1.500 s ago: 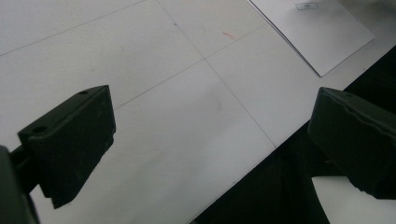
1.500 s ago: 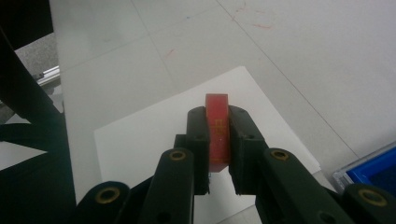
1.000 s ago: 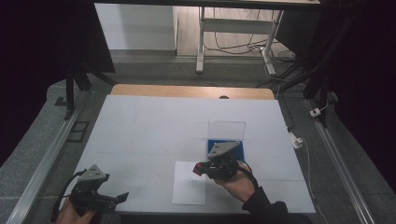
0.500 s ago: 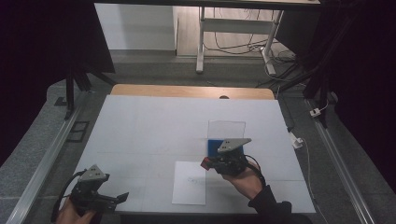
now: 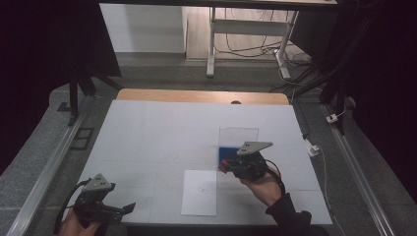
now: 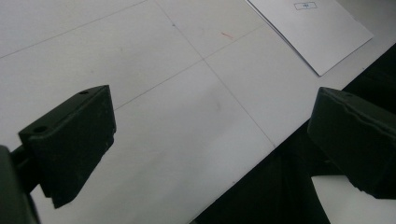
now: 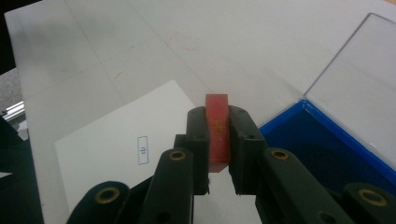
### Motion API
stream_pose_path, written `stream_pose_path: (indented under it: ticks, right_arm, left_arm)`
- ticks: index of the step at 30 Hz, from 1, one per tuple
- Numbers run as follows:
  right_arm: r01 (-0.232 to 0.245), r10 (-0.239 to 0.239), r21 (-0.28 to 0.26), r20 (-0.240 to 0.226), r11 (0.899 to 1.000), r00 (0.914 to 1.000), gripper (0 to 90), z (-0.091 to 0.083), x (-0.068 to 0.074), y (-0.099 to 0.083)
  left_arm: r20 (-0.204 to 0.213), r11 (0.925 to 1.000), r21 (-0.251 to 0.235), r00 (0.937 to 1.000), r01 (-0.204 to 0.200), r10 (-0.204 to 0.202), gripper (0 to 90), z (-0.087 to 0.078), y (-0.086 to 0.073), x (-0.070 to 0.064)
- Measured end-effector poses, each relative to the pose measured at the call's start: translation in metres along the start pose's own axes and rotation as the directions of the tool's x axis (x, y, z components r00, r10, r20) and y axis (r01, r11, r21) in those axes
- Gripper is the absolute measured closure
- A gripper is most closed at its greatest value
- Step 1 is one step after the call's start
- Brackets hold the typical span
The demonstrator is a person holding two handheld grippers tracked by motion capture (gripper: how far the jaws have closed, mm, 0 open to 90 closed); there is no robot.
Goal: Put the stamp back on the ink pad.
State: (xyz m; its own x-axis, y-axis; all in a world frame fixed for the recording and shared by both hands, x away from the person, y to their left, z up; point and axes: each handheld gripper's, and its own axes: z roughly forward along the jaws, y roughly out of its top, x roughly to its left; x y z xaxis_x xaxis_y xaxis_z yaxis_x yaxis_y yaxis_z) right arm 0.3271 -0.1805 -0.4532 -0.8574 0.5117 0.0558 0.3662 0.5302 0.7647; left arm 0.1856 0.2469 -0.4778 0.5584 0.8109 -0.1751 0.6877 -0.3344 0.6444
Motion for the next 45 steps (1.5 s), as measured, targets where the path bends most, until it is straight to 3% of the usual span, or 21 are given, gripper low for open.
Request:
stream_pose_path:
  ticks: [9, 22, 45]
  right_arm:
    - [-0.031, 0.031, -0.004, 0.047, 1.0, 0.9984, 79.0, -0.005, -0.013, -0.002]
    - [-0.035, 0.035, -0.001, 0.09, 0.999, 0.9954, 79.0, -0.005, -0.023, -0.003]
    - [-0.091, 0.089, 0.004, 0.186, 0.996, 0.9785, 79.1, 0.001, -0.056, -0.009]
  left_arm:
    - [0.001, 1.0, 0.0, 1.0, 0.001, -0.001, 1.4, 0.0, 0.0, 0.0]
    - [0.0, 1.0, 0.001, 1.0, 0.0, 0.0, 1.5, 0.0, 0.0, 0.0]
    - [0.0, 1.0, 0.002, 1.0, 0.001, -0.001, 1.5, 0.0, 0.0, 0.0]
